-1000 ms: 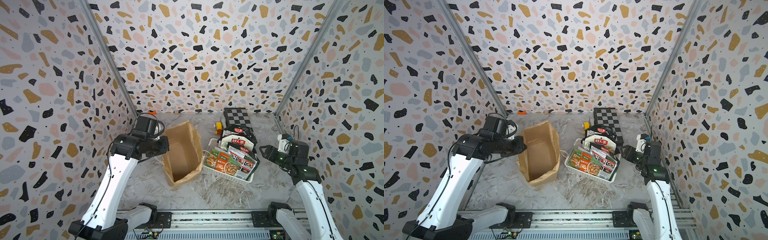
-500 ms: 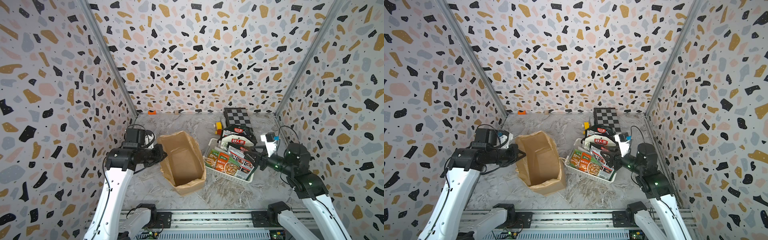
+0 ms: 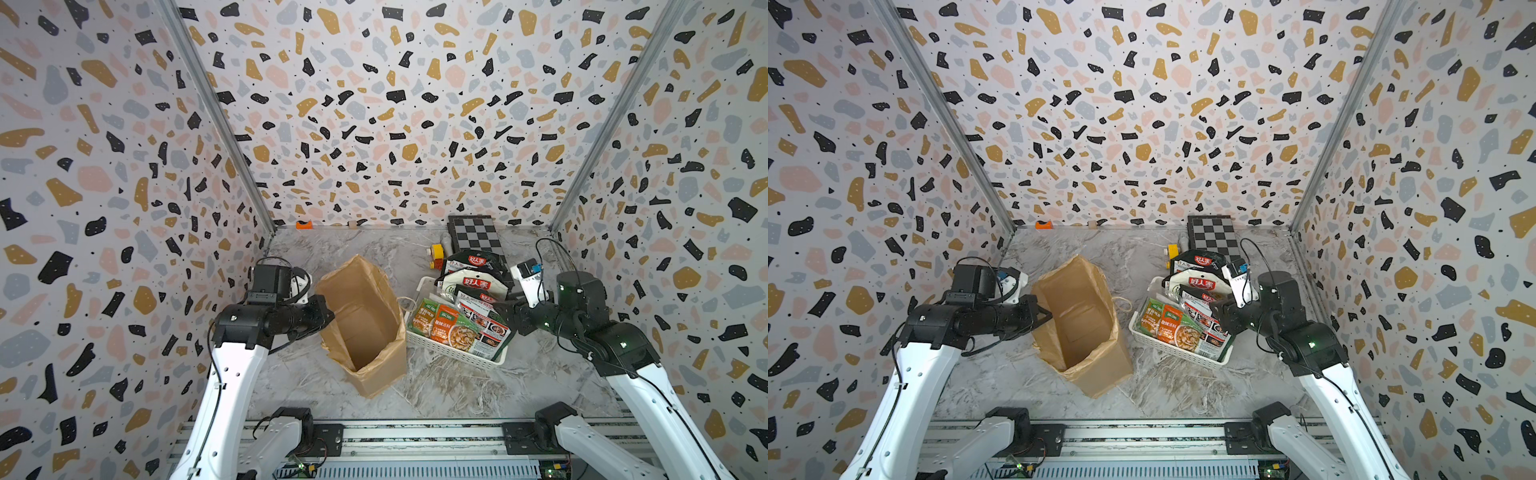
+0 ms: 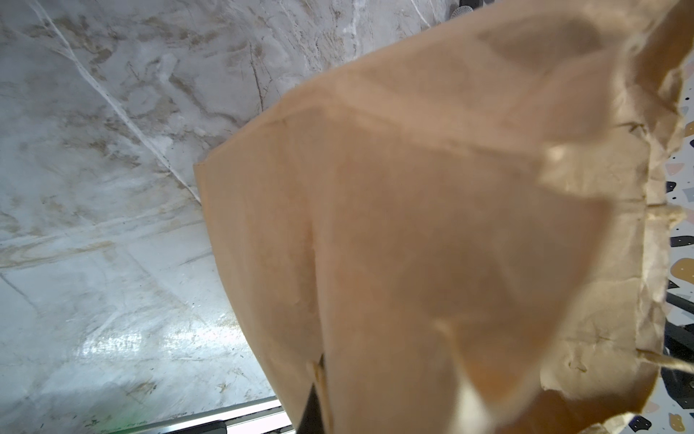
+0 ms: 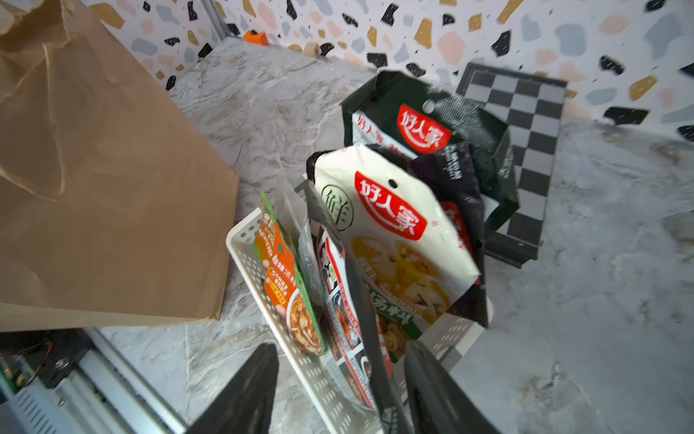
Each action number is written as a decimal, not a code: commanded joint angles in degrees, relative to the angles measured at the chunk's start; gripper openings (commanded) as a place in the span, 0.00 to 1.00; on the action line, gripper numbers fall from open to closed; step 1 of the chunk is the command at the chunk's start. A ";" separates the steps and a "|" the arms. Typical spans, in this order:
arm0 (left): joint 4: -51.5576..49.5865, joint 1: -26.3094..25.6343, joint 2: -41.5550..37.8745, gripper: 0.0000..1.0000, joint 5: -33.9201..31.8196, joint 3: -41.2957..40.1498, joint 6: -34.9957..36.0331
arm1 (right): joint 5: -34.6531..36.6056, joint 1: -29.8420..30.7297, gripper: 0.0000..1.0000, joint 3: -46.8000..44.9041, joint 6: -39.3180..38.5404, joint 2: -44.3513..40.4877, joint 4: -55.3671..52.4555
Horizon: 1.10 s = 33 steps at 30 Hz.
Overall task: Place the condiment packets inside the bag
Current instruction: Pick up the condiment packet from the storage box.
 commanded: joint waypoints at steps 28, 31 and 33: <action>1.83 0.27 -2.36 0.00 -0.02 -0.67 2.73 | 5.49 -0.34 0.03 -16.88 6.13 -3.88 9.32; 1.20 0.27 -2.49 0.00 -1.27 -0.16 3.11 | 7.64 -0.34 0.00 -15.13 4.43 -7.85 8.74; 1.30 0.28 -2.43 0.00 -1.53 -0.20 3.23 | 7.33 -0.35 0.00 -13.31 3.33 -10.32 8.84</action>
